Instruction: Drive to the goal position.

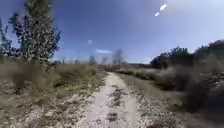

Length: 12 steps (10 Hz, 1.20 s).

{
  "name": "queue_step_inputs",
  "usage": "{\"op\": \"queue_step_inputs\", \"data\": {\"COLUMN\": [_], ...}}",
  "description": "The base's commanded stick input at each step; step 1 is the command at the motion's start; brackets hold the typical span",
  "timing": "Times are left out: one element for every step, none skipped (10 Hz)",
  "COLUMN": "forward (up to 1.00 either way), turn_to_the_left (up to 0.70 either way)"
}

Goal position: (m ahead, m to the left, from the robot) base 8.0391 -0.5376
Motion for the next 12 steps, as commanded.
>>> {"op": "queue_step_inputs", "data": {"forward": [0.70, 0.70, 0.70, 0.70, 0.70, 0.70, 0.70, 0.70, 0.70, 0.70, 0.70, 0.70], "turn_to_the_left": [0.00, 0.00, 0.00, 0.00, 0.00, 0.00, 0.00, 0.00, 0.00, 0.00, 0.00, 0.00]}}
